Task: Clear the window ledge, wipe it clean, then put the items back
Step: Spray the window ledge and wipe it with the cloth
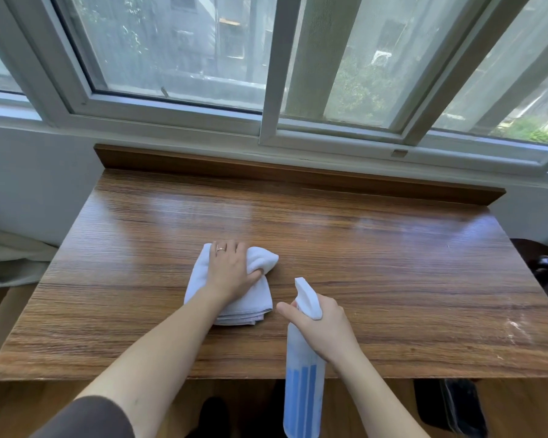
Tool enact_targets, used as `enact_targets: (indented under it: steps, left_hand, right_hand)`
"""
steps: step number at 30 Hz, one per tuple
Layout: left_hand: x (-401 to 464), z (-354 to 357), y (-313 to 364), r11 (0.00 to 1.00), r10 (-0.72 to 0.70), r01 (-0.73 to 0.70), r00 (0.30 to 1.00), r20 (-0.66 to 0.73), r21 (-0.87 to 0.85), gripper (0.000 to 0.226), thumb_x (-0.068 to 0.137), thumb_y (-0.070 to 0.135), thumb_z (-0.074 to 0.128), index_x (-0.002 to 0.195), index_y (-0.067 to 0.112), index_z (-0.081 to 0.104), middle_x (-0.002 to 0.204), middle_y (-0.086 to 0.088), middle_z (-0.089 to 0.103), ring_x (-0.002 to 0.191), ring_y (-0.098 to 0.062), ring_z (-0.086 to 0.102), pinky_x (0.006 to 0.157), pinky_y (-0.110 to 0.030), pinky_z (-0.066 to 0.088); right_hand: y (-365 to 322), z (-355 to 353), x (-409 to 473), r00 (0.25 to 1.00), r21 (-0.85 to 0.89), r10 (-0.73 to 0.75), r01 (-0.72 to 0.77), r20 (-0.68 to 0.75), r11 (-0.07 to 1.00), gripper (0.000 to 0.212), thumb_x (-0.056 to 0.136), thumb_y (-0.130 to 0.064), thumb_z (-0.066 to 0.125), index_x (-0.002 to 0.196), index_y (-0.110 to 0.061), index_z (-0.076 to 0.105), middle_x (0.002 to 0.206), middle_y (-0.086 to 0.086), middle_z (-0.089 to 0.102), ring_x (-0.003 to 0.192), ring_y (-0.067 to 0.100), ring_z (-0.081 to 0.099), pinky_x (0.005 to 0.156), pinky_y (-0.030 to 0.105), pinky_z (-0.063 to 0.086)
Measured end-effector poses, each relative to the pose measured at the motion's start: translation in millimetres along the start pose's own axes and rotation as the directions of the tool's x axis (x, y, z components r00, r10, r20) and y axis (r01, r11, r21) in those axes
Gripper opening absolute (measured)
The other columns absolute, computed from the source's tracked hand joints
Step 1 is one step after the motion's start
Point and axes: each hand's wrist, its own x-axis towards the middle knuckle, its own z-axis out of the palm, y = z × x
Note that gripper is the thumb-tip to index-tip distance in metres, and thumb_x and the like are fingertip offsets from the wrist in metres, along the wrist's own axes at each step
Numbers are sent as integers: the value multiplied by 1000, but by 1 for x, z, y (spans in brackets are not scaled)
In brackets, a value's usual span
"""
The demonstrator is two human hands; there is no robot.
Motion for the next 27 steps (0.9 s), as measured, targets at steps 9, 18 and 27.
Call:
enact_targets:
  steps: [9, 18, 27]
  left_hand:
    - [-68, -5, -7, 987, 132, -132, 991, -5, -90, 60, 64, 57, 54, 106, 14, 61, 96, -3, 60, 91, -29, 57, 100, -43, 29]
    - [-111, 2, -7, 985, 127, -134, 989, -71, -106, 56, 63, 56, 62, 105, 19, 59, 96, 3, 58, 91, -24, 58, 105, -44, 27]
    - [-45, 1, -6, 995, 60, -68, 993, -104, -73, 57, 63, 58, 54, 98, 14, 64, 89, -3, 59, 86, -31, 56, 93, -45, 35]
  right_hand:
    - [2, 2, 5, 1000, 35, -12, 13, -6, 999, 34, 79, -55, 72, 72, -22, 65, 62, -9, 60, 62, 5, 56, 63, 28, 43]
    - [-4, 3, 11, 1000, 36, -15, 15, -7, 999, 37, 79, -56, 72, 74, -20, 66, 63, -8, 61, 63, 6, 57, 63, 28, 44]
    - [-6, -6, 27, 1000, 31, 4, -4, 9, 1000, 42, 79, -55, 72, 76, -14, 64, 63, -8, 57, 62, 6, 52, 62, 28, 40]
